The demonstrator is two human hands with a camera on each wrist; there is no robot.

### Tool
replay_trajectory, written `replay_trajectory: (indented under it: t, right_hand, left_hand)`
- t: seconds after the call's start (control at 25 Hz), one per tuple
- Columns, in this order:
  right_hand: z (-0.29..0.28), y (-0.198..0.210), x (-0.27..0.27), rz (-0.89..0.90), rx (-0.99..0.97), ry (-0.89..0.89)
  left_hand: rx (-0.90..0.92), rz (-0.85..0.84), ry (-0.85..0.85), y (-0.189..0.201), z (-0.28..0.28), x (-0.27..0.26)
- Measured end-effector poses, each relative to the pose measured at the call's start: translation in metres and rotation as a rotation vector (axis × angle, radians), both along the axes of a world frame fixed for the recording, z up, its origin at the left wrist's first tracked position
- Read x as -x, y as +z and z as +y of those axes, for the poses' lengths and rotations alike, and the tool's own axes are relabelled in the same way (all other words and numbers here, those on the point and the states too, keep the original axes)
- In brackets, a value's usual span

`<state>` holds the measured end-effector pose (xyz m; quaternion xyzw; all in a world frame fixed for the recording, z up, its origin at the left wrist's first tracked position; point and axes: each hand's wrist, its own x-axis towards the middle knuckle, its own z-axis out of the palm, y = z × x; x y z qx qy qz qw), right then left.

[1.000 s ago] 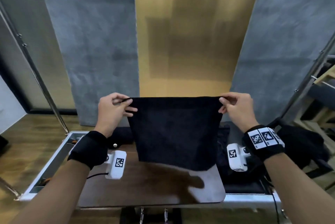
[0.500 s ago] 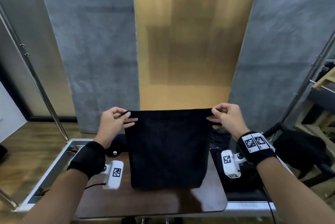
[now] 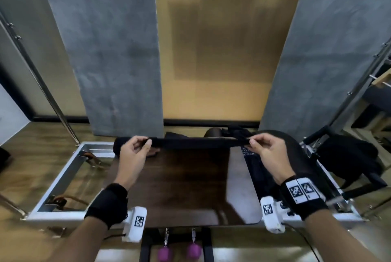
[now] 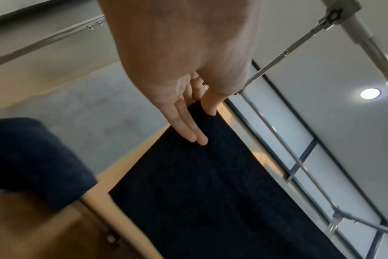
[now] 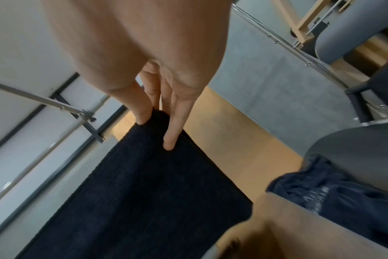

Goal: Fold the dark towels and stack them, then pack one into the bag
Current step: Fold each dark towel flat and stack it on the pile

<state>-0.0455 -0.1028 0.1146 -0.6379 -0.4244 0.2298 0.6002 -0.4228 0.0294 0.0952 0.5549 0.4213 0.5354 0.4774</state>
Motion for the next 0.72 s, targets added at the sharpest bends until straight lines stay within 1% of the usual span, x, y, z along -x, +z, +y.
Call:
replay_trajectory:
  t: [0.08, 0.2, 0.24, 0.32, 0.44, 0.52, 0.6, 0.64, 0.72]
  right_hand:
    - [-0.024, -0.042, 0.009, -0.033, 0.133, 0.021]
    - [-0.059, -0.095, 0.022, 0.015, 0.347, 0.032]
    - [-0.067, -0.108, 0.025, 0.032, 0.423, 0.032]
    - [-0.079, -0.126, 0.026, 0.003, 0.552, 0.069]
    - [-0.083, -0.130, 0.023, -0.073, 0.681, 0.210]
    - [-0.072, -0.125, 0.019, -0.074, 0.713, 0.243]
    - [-0.049, -0.118, 0.012, -0.060, 0.669, 0.177]
    - [-0.035, -0.115, 0.007, -0.061, 0.640, 0.136]
    - [-0.003, -0.107, -0.001, -0.069, 0.603, 0.071]
  left_hand:
    - [0.086, 0.131, 0.026, -0.043, -0.024, 0.008]
    - [0.242, 0.340, 0.014, -0.099, -0.055, 0.022]
    - [0.278, 0.408, 0.008, -0.112, -0.062, 0.028]
    - [0.305, 0.523, -0.016, -0.127, -0.070, 0.035]
    - [0.353, 0.674, -0.105, -0.125, -0.072, 0.038]
    - [0.370, 0.837, -0.166, -0.116, -0.066, 0.032]
    - [0.288, 0.968, -0.125, -0.109, -0.051, 0.018]
    - [0.226, 1.001, -0.087, -0.108, -0.040, 0.008]
    - [0.113, 0.999, -0.077, -0.105, -0.019, -0.017]
